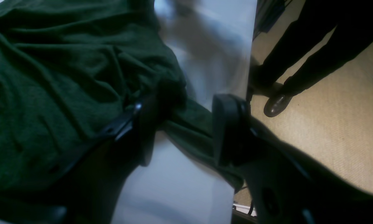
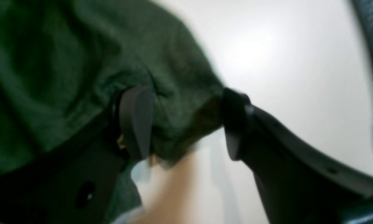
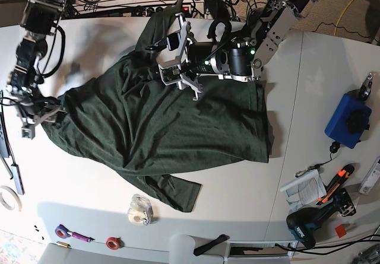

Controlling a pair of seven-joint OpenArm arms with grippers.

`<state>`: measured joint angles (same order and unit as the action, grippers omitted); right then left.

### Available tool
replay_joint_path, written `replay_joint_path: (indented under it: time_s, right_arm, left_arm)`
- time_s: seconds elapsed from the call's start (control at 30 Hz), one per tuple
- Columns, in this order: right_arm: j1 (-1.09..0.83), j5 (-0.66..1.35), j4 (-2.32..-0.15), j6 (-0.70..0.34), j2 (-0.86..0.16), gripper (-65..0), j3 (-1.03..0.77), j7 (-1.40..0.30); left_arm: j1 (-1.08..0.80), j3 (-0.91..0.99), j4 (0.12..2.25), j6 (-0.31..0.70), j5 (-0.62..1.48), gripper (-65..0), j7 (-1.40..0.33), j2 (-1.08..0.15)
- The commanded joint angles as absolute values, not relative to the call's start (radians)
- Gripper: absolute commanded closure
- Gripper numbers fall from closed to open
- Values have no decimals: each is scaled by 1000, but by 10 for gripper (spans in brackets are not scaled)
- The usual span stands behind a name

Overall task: Layout the t-shirt on the table in an organized manner, then fold the t-shirt properly
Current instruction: 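Pull the hem with the right gripper away from the left gripper to straighten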

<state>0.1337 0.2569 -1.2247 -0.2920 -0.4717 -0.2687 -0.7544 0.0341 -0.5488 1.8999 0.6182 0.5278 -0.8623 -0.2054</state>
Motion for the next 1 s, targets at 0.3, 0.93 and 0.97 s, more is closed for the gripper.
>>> replay_joint_path:
  time_s: [0.3, 0.93, 0.97]
  right_arm:
    - [318, 204, -1299, -258, -473, 0, -169, -688]
    - [767, -59, -788, -180, -443, -338, 113, -393]
    - [765, -76, -794, -158, -443, -338, 118, -404]
  left_arm:
    - [47, -546, 1915, 621, 546, -294, -837, -200]
    - [47, -546, 1915, 621, 546, -294, -837, -200]
    - [47, -546, 1915, 621, 546, -294, -837, -199]
